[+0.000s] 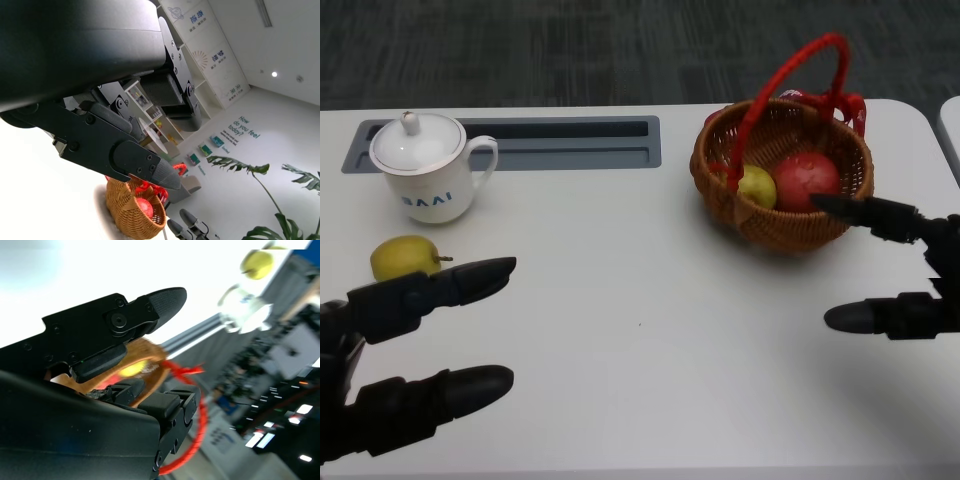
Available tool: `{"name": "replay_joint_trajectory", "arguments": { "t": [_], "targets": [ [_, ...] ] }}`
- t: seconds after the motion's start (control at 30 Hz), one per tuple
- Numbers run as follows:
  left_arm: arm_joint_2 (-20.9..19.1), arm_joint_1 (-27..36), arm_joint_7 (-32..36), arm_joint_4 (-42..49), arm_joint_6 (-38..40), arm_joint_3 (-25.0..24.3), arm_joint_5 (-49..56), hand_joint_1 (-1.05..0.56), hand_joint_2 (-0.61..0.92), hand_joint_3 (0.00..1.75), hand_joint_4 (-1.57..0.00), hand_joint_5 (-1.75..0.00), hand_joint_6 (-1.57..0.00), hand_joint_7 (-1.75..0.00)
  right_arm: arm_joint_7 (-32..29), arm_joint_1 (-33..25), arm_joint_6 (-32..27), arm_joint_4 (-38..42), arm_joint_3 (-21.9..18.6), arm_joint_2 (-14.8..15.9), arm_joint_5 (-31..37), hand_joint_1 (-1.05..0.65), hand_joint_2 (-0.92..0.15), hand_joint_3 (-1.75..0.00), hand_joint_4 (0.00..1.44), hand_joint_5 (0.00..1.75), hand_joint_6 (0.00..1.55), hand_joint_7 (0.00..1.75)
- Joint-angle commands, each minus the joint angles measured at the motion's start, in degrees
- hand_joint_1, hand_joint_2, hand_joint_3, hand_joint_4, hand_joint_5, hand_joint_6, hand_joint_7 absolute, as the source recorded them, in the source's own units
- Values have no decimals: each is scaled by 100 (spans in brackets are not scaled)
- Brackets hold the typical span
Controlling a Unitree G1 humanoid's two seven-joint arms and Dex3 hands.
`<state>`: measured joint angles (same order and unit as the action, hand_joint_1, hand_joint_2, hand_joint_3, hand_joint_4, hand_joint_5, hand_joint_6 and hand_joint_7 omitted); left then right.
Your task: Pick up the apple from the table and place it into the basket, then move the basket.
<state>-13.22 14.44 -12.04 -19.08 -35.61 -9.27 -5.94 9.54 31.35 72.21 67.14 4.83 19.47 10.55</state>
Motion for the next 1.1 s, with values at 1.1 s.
{"name": "replay_joint_trajectory", "arguments": {
  "t": [1.1],
  "targets": [
    [-21, 98, -109, 53, -73, 14, -44, -45, 80, 0, -95, 0, -86, -1, 1532, -41, -184, -538, 543, -1632, -579, -54, -81, 0, 65, 0, 59, 0]
  ]
}}
